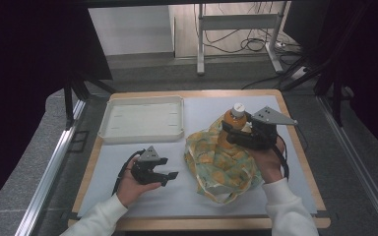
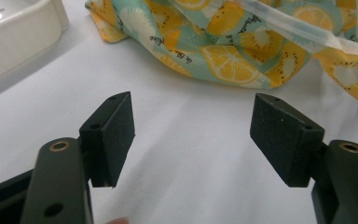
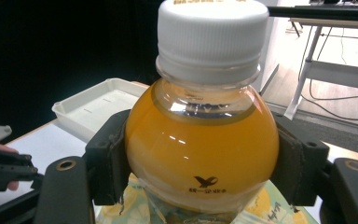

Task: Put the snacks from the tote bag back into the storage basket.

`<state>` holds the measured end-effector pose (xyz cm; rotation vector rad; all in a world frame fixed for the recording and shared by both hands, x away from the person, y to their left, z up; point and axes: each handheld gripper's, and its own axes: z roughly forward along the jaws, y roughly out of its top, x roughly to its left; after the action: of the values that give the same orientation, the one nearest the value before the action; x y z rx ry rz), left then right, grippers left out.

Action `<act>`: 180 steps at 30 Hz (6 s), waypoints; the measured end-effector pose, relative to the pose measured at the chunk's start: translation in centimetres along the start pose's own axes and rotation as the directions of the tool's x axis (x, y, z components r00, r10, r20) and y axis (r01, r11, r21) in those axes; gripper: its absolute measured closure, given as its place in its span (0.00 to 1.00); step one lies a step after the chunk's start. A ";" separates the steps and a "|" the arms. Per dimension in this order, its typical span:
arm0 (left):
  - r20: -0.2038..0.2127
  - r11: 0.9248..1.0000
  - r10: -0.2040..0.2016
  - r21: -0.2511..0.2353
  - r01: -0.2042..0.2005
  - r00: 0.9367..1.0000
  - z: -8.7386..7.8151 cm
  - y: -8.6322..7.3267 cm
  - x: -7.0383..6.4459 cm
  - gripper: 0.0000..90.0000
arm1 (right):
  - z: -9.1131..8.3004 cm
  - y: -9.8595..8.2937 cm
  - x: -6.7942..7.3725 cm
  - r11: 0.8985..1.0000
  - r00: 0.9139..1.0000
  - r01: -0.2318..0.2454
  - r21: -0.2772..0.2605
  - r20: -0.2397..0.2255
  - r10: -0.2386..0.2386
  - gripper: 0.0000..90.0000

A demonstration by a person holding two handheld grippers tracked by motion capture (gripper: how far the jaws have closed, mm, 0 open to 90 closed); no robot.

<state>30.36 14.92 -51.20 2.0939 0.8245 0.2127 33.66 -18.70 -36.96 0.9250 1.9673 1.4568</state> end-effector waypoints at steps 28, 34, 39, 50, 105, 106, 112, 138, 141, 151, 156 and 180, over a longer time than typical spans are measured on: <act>-0.011 1.000 0.001 0.005 -0.001 1.000 -0.1 -0.1 0.0 0.34 | 3.5 2.4 1.4 1.000 0.998 -0.001 0.000 -0.055 0.001 0.34; -0.010 1.000 0.001 0.003 -0.001 1.000 -0.1 -0.1 0.1 0.34 | 4.6 2.8 1.8 1.000 0.998 -0.009 0.006 -0.063 0.010 0.34; -0.011 1.000 0.001 0.000 -0.001 1.000 -0.1 -0.1 0.1 0.34 | 5.5 3.0 2.3 1.000 0.998 -0.005 0.017 -0.065 0.007 0.34; -0.009 1.000 -0.001 0.004 0.001 1.000 -0.1 -0.1 0.1 0.34 | 7.8 3.1 3.0 0.999 0.997 -0.016 0.031 -0.074 0.018 0.34; -0.004 1.000 0.006 0.001 -0.006 1.000 -0.3 -0.2 0.2 0.34 | 15.7 4.2 5.2 0.993 0.995 -0.009 0.118 -0.096 0.021 0.34; -0.006 1.000 0.007 0.002 -0.007 1.000 -0.3 -0.2 0.2 0.34 | 15.9 4.2 5.2 0.993 0.995 -0.009 0.120 -0.097 0.021 0.34; 0.001 1.000 0.008 0.002 -0.008 1.000 -0.3 -0.2 0.2 0.34 | 17.1 3.9 5.2 0.991 0.995 -0.013 0.135 -0.095 0.026 0.34; -0.001 1.000 0.027 0.003 -0.027 1.000 -0.3 -0.1 0.0 0.34 | 21.4 2.9 5.4 0.979 0.996 -0.021 0.205 -0.075 0.038 0.34; -0.001 1.000 0.030 0.005 -0.030 1.000 -0.4 -0.1 0.0 0.34 | 21.8 2.8 5.5 0.977 0.997 -0.018 0.214 -0.070 0.034 0.34; -0.001 1.000 0.030 0.007 -0.030 1.000 -0.4 -0.1 0.1 0.34 | 23.3 2.0 5.8 0.970 0.998 -0.017 0.241 -0.061 0.032 0.34; -0.001 0.999 0.034 0.013 -0.034 0.999 -0.4 -0.1 0.1 0.34 | 23.8 1.6 5.6 0.967 0.998 -0.021 0.254 -0.057 0.037 0.34; 0.004 0.999 0.034 0.011 -0.034 0.999 -0.5 0.0 0.2 0.34 | 25.8 0.0 6.3 0.943 0.998 -0.005 0.334 -0.057 0.025 0.34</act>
<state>30.29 15.36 -50.93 2.1193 0.7901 0.2222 48.85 1.74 -44.45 1.0485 2.3038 1.1895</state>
